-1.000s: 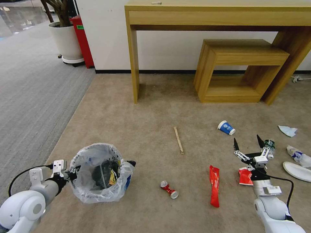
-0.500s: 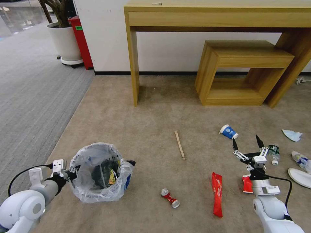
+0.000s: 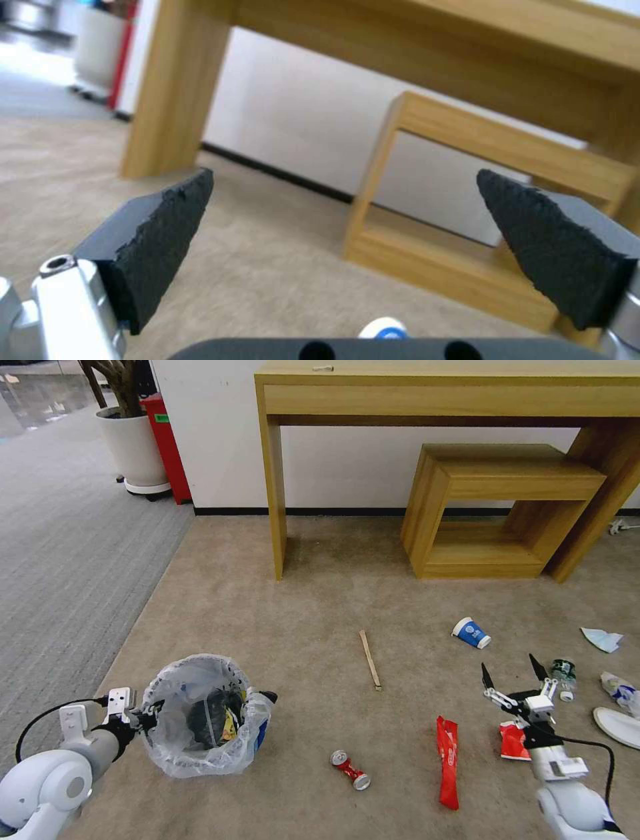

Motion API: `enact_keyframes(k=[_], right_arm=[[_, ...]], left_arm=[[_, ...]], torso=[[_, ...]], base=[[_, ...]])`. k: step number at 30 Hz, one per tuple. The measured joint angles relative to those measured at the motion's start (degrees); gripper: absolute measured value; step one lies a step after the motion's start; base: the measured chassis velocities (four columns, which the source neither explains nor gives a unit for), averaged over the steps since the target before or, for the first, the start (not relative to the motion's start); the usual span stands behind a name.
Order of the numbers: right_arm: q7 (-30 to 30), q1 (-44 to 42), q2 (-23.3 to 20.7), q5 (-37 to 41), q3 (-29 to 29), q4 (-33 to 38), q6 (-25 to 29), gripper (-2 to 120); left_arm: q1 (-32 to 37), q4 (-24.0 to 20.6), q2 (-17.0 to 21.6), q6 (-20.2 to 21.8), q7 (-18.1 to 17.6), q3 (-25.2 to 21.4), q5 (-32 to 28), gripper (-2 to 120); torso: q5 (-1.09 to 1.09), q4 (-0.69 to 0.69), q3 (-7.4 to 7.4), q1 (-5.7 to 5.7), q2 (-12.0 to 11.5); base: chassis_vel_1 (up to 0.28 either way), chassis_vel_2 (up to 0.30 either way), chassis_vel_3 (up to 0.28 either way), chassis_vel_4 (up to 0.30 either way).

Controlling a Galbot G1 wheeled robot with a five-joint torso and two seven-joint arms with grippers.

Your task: Pick up the trash bin and place the garbage on the floor into it.

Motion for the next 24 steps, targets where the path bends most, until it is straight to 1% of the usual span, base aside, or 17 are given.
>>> enact_keyframes(k=[2, 10, 16, 24], right_arm=[[-2.86, -1.28, -1.60, 1.79, -0.13, 0.14, 0.03, 100], [-5.56, -3.49, -3.32, 3.61, -0.97, 0.31, 0.08, 100], [-10.47, -7.07, -5.63, 5.93, -3.12, -0.25, 0.14, 100], [-12.92, -8.55, -6.20, 6.25, -5.94, -1.73, 0.19, 100]], left_arm=[[-0.25, 0.18, -0.19, -0.02, 0.04, 0.33, 0.01, 0], [-0.56, 0.55, -0.35, -0.09, 0.13, 0.62, 0.07, 0], [-1.32, 0.94, -0.42, -0.12, 0.17, 1.38, 0.07, 0], [-1.69, 1.48, -0.57, -0.19, 0.22, 1.72, 0.12, 0]], torso=[[0.00, -0.01, 0.00, 0.00, 0.00], [0.01, 0.00, 0.00, 0.00, 0.00], [0.01, 0.00, 0.00, 0.00, 0.00], [0.01, 0.00, 0.00, 0.00, 0.00]], base=[[0.000, 0.000, 0.000, 0.000], [0.000, 0.000, 0.000, 0.000], [0.000, 0.000, 0.000, 0.000], [0.000, 0.000, 0.000, 0.000]])
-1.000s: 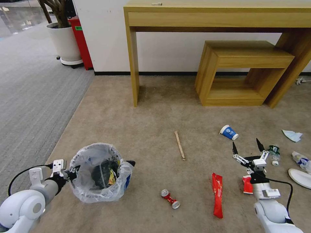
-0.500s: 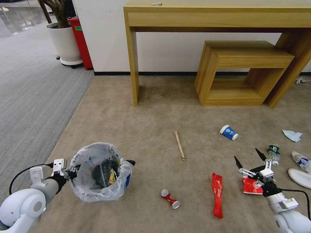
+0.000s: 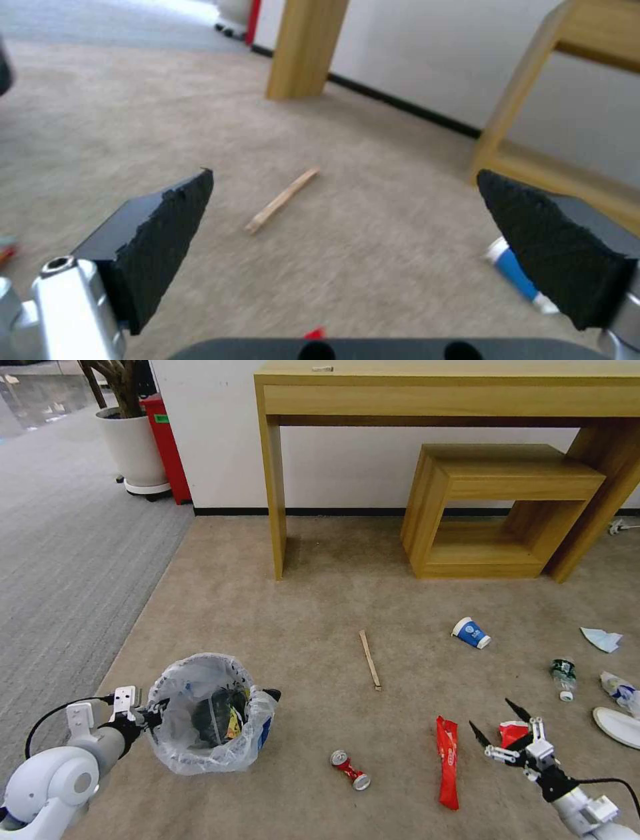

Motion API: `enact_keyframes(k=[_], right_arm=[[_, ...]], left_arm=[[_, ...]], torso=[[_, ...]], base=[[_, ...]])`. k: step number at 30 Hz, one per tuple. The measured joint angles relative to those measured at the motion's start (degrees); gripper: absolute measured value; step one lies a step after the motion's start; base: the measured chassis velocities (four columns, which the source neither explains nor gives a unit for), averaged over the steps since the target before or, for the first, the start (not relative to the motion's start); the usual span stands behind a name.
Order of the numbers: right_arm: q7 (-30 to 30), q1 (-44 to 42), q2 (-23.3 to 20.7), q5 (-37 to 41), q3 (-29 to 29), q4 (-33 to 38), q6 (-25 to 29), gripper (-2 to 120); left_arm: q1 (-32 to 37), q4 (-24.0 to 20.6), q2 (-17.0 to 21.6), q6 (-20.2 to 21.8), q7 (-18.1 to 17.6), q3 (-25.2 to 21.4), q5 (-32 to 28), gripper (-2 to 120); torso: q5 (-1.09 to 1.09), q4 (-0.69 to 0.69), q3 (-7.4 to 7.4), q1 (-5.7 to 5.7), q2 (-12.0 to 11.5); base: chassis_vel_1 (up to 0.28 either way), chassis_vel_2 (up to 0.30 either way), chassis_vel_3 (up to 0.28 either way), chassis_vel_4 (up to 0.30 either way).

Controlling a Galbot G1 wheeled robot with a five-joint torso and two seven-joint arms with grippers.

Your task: Pick up the trash bin and place the garbage on the floor into it.

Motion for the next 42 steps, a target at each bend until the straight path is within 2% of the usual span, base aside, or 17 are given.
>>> enact_keyframes(k=[22, 33, 42], right_arm=[[-3.04, 1.16, -0.31, 1.17, -10.99, -6.18, 0.02, 100], [-10.02, 2.79, -1.62, 8.00, -16.20, -8.73, 0.02, 100], [-11.60, 4.60, -1.57, 9.04, -18.53, -10.48, 0.03, 99]], left_arm=[[-0.61, 1.11, -0.37, -0.26, 0.37, 0.52, 0.31, 0], [-0.39, 1.14, -0.29, -0.27, 0.29, 0.24, 0.32, 0], [-0.20, 1.14, -0.29, -0.23, 0.15, 0.07, 0.31, 0]], torso=[[0.00, 0.00, 0.00, 0.00, 0.00], [-0.01, 0.00, 0.01, 0.00, 0.00], [-0.01, 0.00, 0.01, 0.00, 0.00]], base=[[0.000, 0.000, 0.000, 0.000], [0.000, 0.000, 0.000, 0.000], [0.000, 0.000, 0.000, 0.000]])
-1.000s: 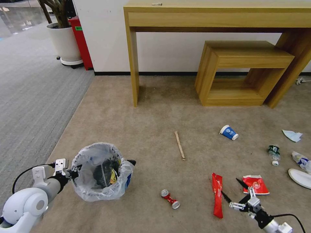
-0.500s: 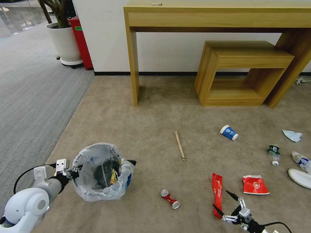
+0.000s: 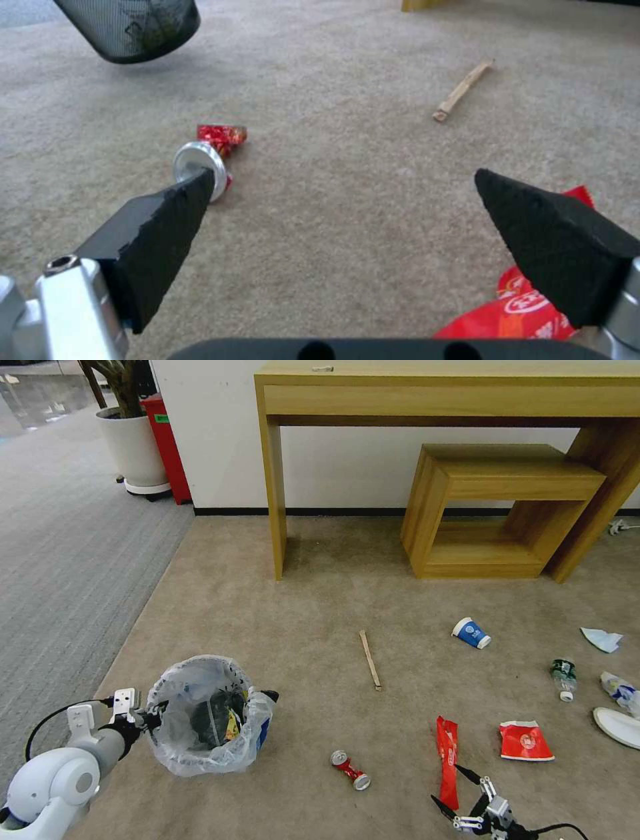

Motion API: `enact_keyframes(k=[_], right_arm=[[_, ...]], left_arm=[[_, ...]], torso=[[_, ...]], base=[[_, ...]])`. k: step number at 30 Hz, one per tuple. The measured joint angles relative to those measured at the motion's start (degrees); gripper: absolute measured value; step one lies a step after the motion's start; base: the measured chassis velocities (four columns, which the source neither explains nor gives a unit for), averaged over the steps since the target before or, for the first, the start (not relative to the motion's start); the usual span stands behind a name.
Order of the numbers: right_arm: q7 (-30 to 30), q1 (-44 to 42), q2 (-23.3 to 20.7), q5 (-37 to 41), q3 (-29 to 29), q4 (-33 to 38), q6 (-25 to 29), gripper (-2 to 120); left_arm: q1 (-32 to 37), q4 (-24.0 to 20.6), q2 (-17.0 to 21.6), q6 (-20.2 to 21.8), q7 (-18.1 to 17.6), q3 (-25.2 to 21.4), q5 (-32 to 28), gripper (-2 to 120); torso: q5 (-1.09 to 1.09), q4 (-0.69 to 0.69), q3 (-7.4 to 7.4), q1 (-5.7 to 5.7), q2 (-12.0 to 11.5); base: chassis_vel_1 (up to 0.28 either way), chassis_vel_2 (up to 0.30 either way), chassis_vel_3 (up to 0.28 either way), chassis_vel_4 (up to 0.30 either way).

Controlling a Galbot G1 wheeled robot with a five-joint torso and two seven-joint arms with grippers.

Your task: Pick up the trash bin and place the garbage on the floor into it.

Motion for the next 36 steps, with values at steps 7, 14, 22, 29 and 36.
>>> enact_keyframes(k=[7, 14, 22, 29, 36], right_arm=[[0.07, 1.82, 1.10, 0.30, -2.09, -2.63, 0.00, 99], [0.13, 3.35, 2.00, 0.03, -2.93, -4.86, 0.00, 99], [0.45, 4.54, 2.75, -0.30, -2.01, -8.33, 0.00, 99], [1.79, 4.74, 3.15, -1.13, 0.56, -10.73, 0.00, 99], [4.16, 4.21, 3.63, -2.98, 2.24, -11.49, -0.01, 99]], left_arm=[[0.45, -0.19, 0.11, 0.05, -0.08, -0.37, -0.05, 0], [0.97, -0.52, -0.08, 0.06, -0.11, -0.71, -0.03, 0], [1.16, -0.57, -0.24, 0.06, -0.10, -0.87, 0.09, 0], [1.00, -0.33, -0.06, 0.02, -0.05, -0.80, 0.10, 0], [0.69, -0.34, 0.30, 0.00, -0.05, -0.56, -0.01, 0]], torso=[[0.01, 0.00, 0.00, 0.00, 0.00], [0.00, 0.00, 0.00, 0.00, 0.00], [0.01, 0.00, 0.00, 0.00, 0.00], [0.01, 0.00, 0.00, 0.00, 0.00], [0.01, 0.00, -0.01, 0.00, 0.00]], base=[[0.000, 0.000, 0.000, 0.000], [0.000, 0.000, 0.000, 0.000], [0.000, 0.000, 0.000, 0.000], [0.000, 0.000, 0.000, 0.000], [0.000, 0.000, 0.000, 0.000]])
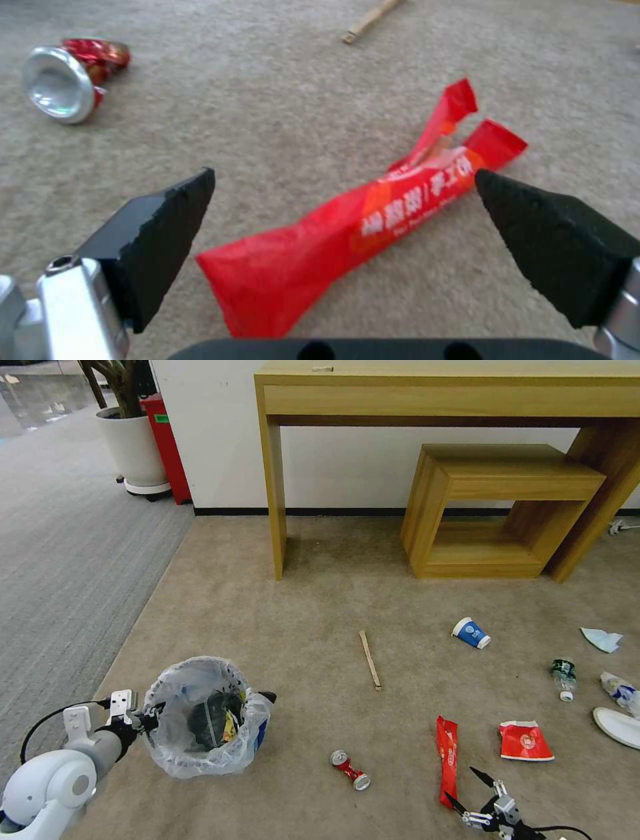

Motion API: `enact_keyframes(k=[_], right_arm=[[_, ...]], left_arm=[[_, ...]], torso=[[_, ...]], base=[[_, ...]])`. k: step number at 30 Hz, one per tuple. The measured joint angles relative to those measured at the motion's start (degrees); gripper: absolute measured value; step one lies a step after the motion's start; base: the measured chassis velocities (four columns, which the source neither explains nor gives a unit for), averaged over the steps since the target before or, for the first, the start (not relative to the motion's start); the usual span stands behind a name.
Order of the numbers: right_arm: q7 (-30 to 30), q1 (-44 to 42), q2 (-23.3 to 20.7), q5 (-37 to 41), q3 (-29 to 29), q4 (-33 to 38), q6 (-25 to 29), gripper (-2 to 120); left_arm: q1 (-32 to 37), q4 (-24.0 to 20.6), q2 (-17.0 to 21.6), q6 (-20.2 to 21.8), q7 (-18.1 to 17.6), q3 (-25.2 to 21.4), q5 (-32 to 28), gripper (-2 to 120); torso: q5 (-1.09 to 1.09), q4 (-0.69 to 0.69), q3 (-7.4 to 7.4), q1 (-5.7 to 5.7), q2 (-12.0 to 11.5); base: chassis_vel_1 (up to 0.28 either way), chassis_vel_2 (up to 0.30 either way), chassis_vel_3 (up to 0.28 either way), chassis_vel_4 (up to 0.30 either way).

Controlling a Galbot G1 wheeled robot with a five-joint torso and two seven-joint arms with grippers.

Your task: Pick up the trash bin and place the garbage on the floor into it.

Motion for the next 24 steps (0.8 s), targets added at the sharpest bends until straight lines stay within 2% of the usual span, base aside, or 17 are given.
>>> enact_keyframes(k=[24], right_arm=[[2.19, 1.53, 2.82, -2.43, 0.62, -5.56, -0.05, 96]], left_arm=[[0.47, -0.34, 1.13, -0.23, 0.38, -0.34, -0.58, 0]], torso=[[0.00, 0.01, 0.01, 0.00, 0.00]], base=[[0.000, 0.000, 0.000, 0.000]])
